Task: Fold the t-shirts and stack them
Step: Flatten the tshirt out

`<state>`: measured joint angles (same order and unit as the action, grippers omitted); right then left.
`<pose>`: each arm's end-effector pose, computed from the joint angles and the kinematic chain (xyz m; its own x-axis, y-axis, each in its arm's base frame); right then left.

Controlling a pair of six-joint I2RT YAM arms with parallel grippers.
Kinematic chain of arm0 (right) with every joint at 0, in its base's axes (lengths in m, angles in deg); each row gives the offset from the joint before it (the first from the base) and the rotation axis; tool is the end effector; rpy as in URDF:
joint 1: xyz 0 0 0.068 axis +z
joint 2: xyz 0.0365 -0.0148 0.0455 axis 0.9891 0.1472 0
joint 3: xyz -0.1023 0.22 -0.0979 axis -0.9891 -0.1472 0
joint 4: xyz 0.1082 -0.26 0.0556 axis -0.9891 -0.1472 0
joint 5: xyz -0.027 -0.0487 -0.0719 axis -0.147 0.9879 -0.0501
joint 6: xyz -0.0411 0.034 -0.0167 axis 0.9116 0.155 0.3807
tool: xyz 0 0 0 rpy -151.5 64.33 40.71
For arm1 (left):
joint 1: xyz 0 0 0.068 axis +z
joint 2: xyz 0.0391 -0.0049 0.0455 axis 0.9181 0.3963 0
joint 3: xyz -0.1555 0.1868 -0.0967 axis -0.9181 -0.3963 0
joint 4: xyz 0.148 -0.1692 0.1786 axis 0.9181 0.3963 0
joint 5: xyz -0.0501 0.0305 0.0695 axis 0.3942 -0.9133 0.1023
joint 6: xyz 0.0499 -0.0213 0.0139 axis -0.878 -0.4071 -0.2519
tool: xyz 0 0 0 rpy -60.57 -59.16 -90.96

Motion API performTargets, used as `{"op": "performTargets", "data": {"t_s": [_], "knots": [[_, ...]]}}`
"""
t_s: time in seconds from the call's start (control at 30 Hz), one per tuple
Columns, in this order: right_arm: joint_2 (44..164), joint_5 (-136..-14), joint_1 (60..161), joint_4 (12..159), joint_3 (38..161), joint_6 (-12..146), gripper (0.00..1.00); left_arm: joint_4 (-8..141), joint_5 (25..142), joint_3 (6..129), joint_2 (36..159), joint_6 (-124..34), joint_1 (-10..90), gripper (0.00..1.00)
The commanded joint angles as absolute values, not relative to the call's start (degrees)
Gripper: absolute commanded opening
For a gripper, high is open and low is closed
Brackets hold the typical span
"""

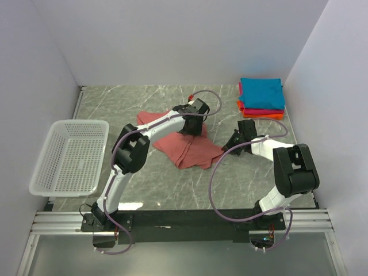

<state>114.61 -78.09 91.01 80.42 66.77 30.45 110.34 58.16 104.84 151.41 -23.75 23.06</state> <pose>0.3119 0.0592 0.1095 -0.7658 0.5588 -0.3183 0.3605 0.7829 0.5070 0.3765 -0.3426 0.1802 -0.8332 0.0805 -0.5470 0.1249 0.9912 -0.0444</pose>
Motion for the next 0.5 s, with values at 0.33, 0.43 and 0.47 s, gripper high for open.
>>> {"op": "performTargets", "data": {"t_s": [0.33,0.43,0.47], "knots": [[113.6,-77.7,90.4,81.3,65.6,32.6,0.12,112.4,50.9,103.1,145.1,-23.8,23.3,0.16],[112.7,-77.1,90.4,80.7,65.5,32.8,0.12,113.4,48.8,101.9,143.2,-22.4,24.0,0.01],[112.4,-76.8,90.4,80.6,65.5,32.9,0.12,113.7,48.2,101.5,142.6,-22.0,24.2,0.01]]}}
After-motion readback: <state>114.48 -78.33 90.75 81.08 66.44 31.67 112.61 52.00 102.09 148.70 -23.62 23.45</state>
